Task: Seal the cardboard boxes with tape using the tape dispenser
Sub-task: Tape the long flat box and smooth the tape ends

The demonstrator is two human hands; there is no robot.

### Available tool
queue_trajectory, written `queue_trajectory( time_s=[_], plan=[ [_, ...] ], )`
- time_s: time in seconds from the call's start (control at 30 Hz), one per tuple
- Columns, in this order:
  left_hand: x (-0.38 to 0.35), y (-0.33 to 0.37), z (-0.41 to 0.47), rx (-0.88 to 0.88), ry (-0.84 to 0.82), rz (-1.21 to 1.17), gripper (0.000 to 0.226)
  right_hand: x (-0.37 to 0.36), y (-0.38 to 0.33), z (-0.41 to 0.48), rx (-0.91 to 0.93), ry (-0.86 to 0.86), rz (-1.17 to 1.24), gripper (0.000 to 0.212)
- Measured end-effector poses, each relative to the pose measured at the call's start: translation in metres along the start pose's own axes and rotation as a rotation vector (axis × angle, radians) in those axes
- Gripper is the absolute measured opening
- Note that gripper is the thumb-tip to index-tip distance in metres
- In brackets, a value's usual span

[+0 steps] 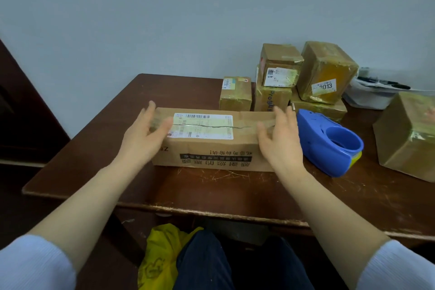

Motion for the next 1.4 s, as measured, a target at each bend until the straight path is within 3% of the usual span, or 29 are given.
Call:
queue_trajectory(
  time_s=[0.07,0.13,0.27,0.4,0.5,0.57,0.63,0.67,0.73,0.8,0.93,1.0,1.07,1.17,1.33,1.4],
  plan=[
    [-0.005,0.001,0.008,0.158,0.022,-0.148,0.033,0.003,0.001,0.009,-0.114,0.006,0.077,0.057],
    [-0.007,-0.002,0.014,0.182,0.066,-0.249,0.012,0.004,0.007,0.015,-0.178,0.043,0.112,0.049],
    [-0.009,-0.009,0.013,0.171,0.178,-0.288,0.022,-0.001,0.019,0.017,-0.283,0.179,0.338,0.035],
    [-0.013,-0.007,0.005,0.179,0.296,-0.235,0.025,0.0,0.013,0.015,-0.335,0.247,0.338,0.039],
    [-0.006,-0.009,0.008,0.224,0.302,-0.197,0.018,0.002,0.015,0.017,-0.381,0.259,0.399,0.024],
    [-0.001,-0.007,0.013,0.243,0.278,-0.228,0.026,0.002,0.018,0.022,-0.415,0.247,0.486,0.017],
    [0.0,-0.003,0.019,0.254,0.24,-0.266,0.027,0.001,0.016,0.029,-0.417,0.204,0.547,0.026],
    [-0.001,-0.002,0.02,0.244,0.222,-0.243,0.019,0.0,0.014,0.032,-0.399,0.178,0.531,0.033],
    [-0.004,0.0,0.02,0.237,0.223,-0.209,0.024,-0.001,0.011,0.033,-0.352,0.176,0.439,0.038],
    [-0.008,0.0,0.019,0.278,0.275,-0.291,0.014,-0.004,0.009,0.03,-0.332,0.238,0.379,0.034],
    [-0.012,0.0,0.01,0.345,0.389,-0.574,0.021,-0.008,0.011,0.026,-0.426,0.344,0.542,0.015],
    [-0.014,-0.003,0.002,0.345,0.352,-0.704,0.019,-0.01,0.016,0.022,-0.434,0.318,0.659,0.01],
    [-0.013,-0.006,-0.006,0.307,0.274,-0.781,0.021,-0.012,0.02,0.017,-0.417,0.256,0.771,0.024],
    [-0.015,-0.008,-0.007,0.238,0.282,-0.713,0.026,-0.015,0.02,0.016,-0.344,0.25,0.74,0.036],
    [-0.014,-0.014,-0.003,0.286,0.465,-0.629,0.03,-0.014,0.021,0.016,-0.346,0.337,0.634,0.014],
    [-0.011,-0.014,-0.006,0.252,0.509,-0.518,0.034,-0.011,0.022,0.018,-0.337,0.296,0.596,0.023]
  ],
)
Point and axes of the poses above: each hand's wrist, its own z-axis towards the middle knuckle, its own x-axis out of the back of the hand, y = z × x, the point moved 1 cm from there along z, towards the middle knuckle, and after that the axes turned 3 degrees about x, right-handed, at the moved point
